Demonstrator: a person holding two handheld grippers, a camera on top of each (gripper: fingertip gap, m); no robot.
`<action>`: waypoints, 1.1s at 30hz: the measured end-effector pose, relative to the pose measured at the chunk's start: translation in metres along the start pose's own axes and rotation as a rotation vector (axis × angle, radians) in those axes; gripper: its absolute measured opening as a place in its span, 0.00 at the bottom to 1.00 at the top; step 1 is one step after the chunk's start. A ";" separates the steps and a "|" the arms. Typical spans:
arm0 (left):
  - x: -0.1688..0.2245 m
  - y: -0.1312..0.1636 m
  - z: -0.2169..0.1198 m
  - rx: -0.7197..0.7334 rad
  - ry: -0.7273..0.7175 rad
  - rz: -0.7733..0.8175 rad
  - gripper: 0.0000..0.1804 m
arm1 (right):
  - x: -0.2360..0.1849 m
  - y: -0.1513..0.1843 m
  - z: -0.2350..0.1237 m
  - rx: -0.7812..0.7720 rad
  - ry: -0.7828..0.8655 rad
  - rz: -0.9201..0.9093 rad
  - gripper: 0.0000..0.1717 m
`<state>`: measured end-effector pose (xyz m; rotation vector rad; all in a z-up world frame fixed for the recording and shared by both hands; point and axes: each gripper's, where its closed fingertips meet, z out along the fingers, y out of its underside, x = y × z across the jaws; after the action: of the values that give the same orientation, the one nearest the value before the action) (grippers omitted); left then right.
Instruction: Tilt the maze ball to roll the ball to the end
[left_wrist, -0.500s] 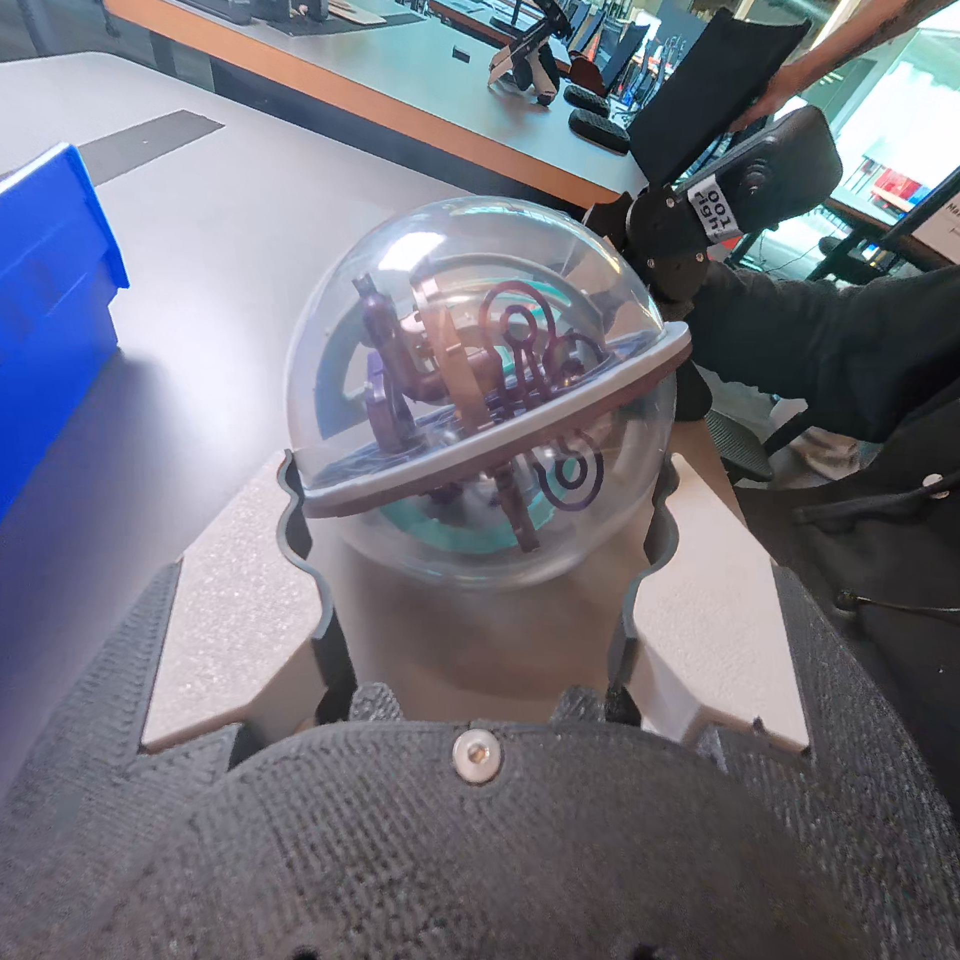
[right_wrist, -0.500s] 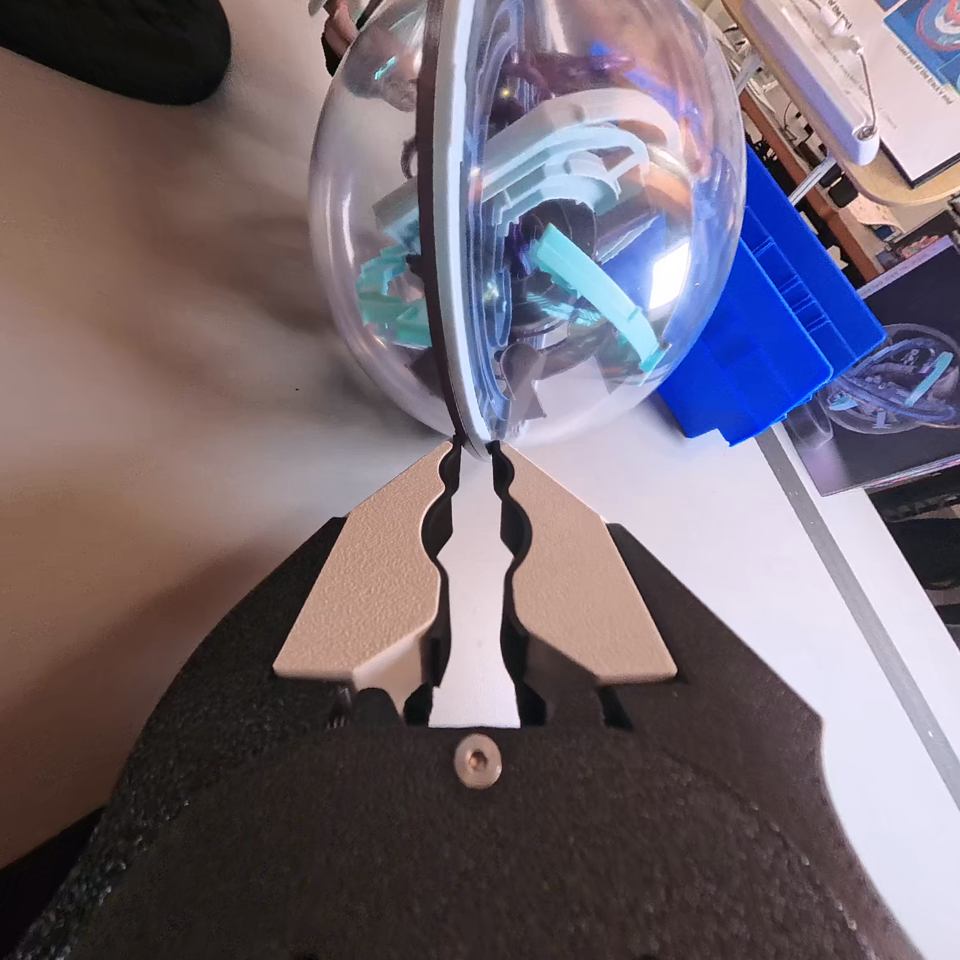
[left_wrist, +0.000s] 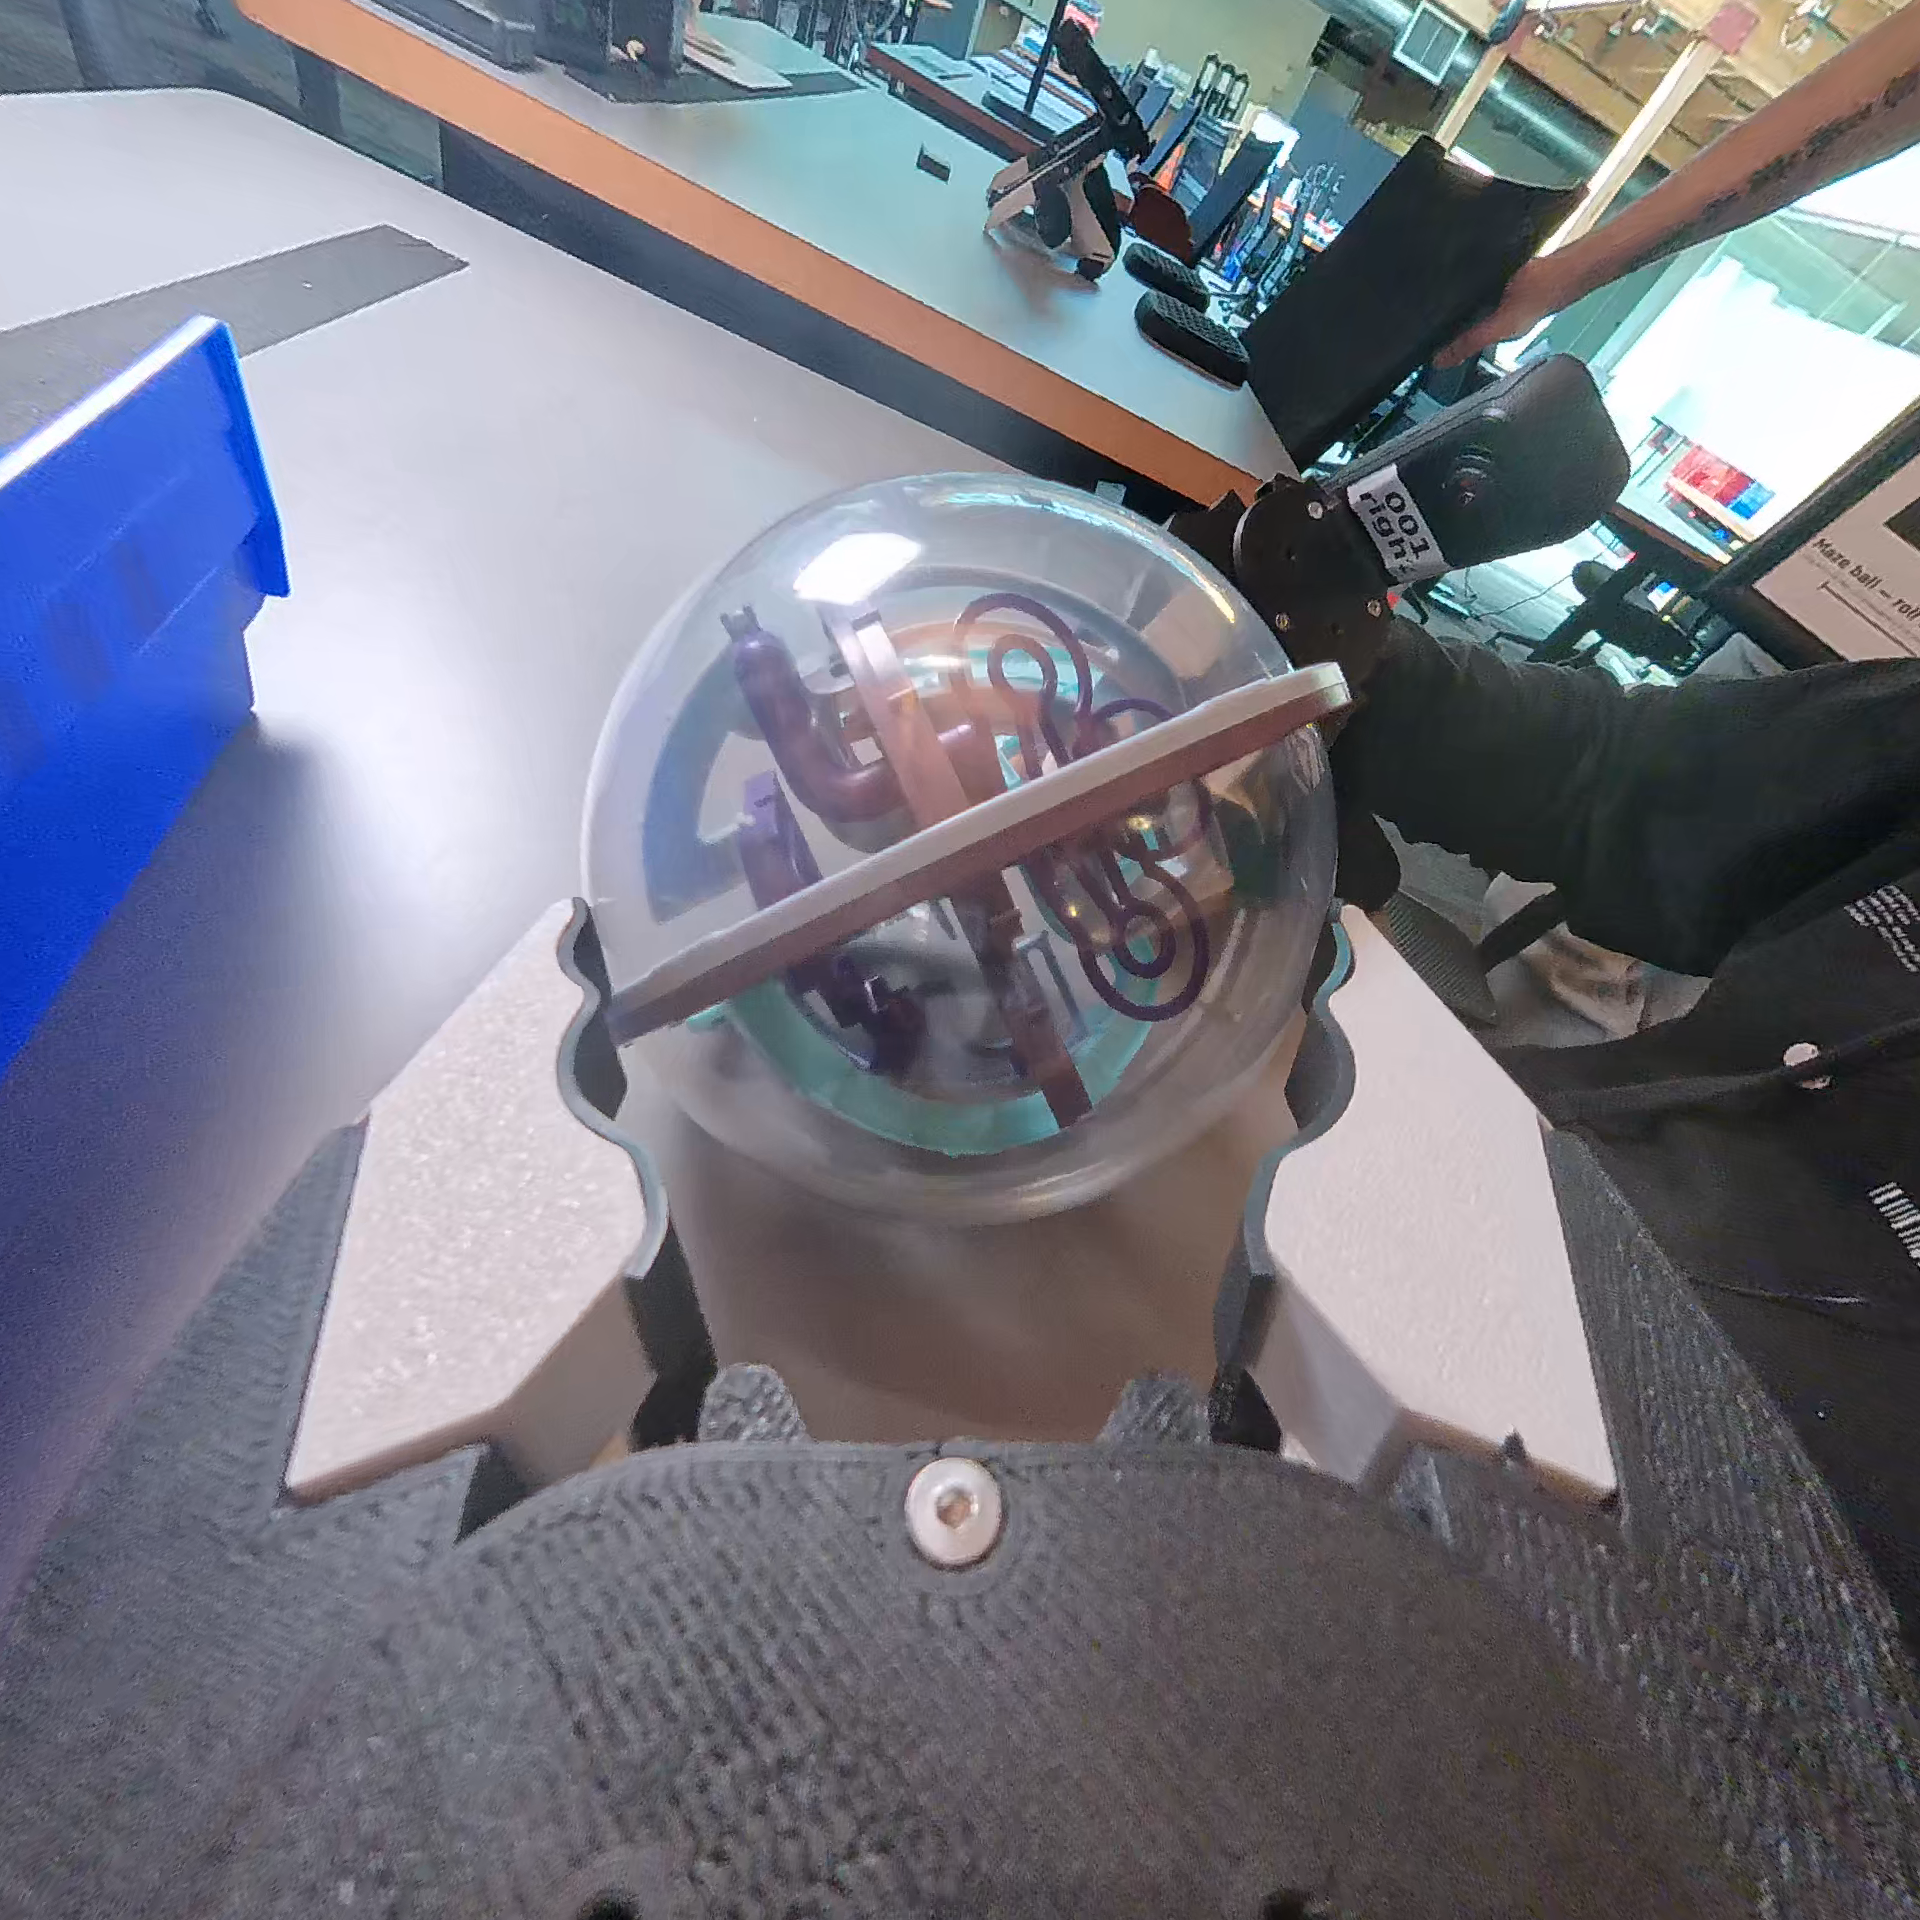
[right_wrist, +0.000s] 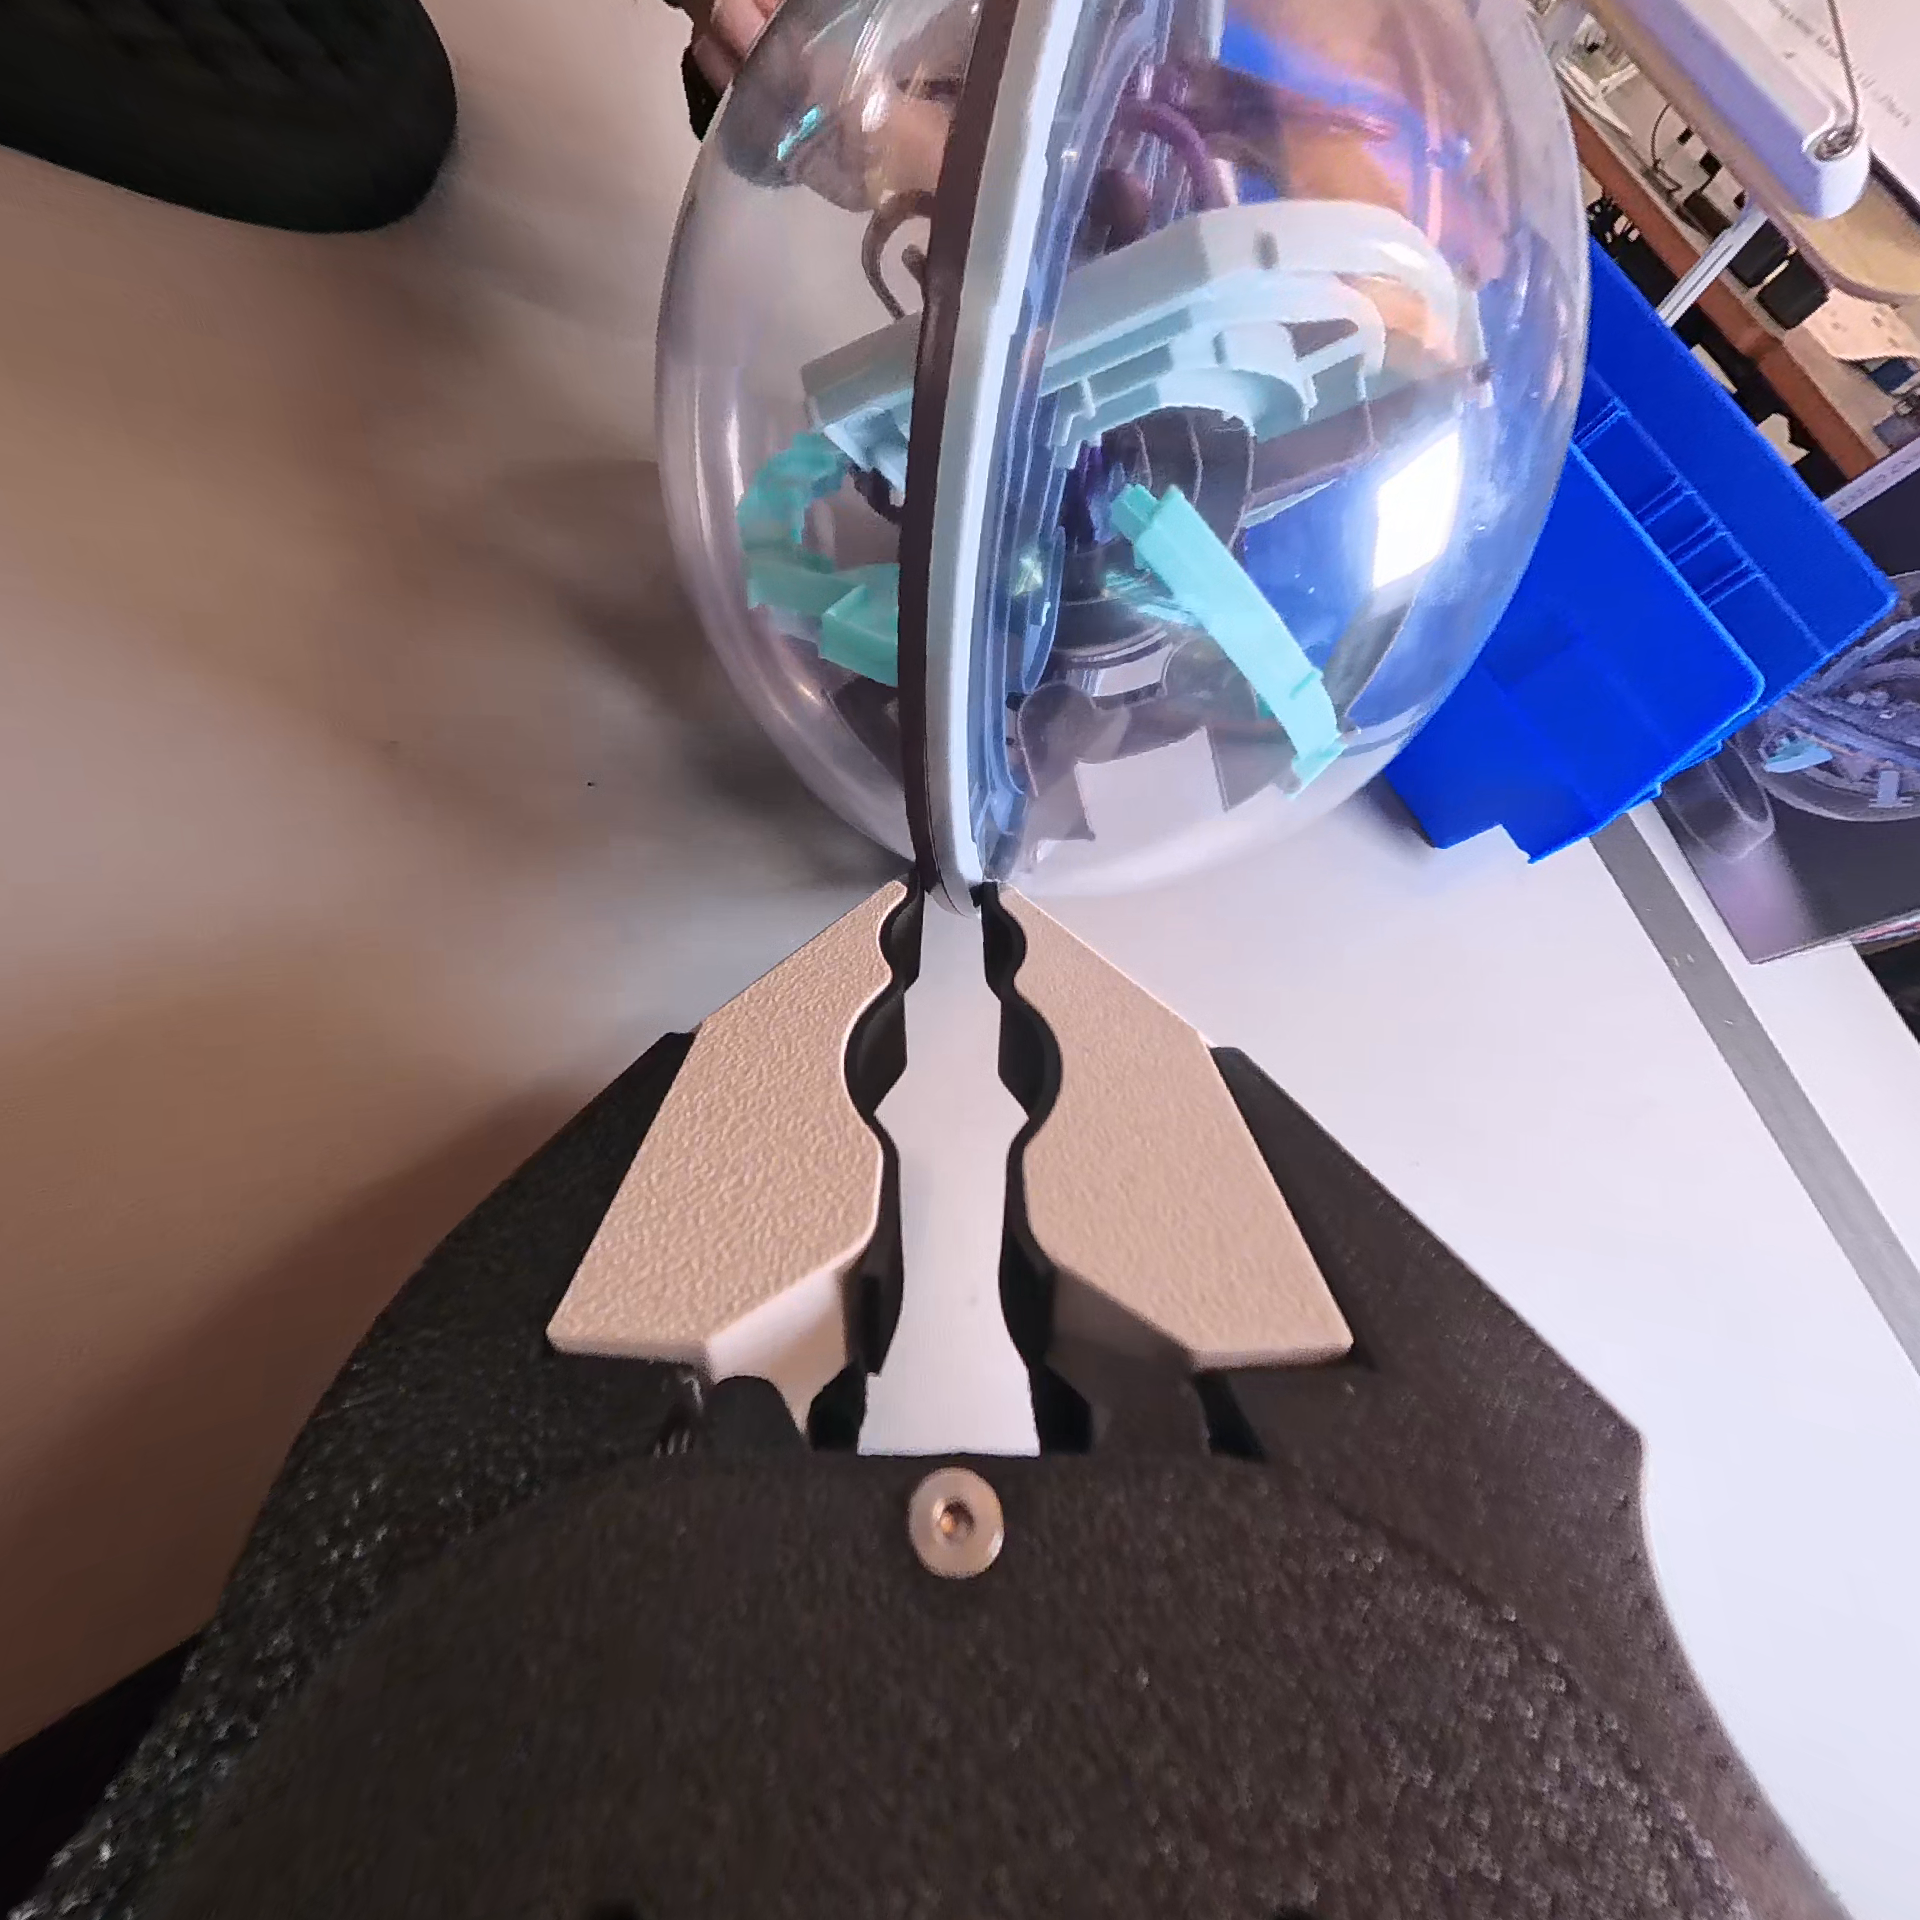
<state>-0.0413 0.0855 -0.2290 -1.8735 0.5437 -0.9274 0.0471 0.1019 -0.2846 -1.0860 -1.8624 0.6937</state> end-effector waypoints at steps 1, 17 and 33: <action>0.000 0.000 0.000 -0.004 0.000 0.002 0.73 | 0.000 0.000 0.000 -0.002 -0.001 0.001 0.05; 0.002 -0.010 -0.003 -0.033 0.030 -0.089 0.72 | -0.012 -0.008 0.002 -0.033 -0.004 -0.021 0.04; 0.010 -0.002 -0.011 -0.015 0.114 -0.003 0.71 | -0.024 -0.015 0.003 -0.017 0.042 -0.121 0.04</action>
<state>-0.0444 0.0735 -0.2207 -1.8434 0.6184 -1.0397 0.0448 0.0737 -0.2842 -0.9824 -1.8838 0.5814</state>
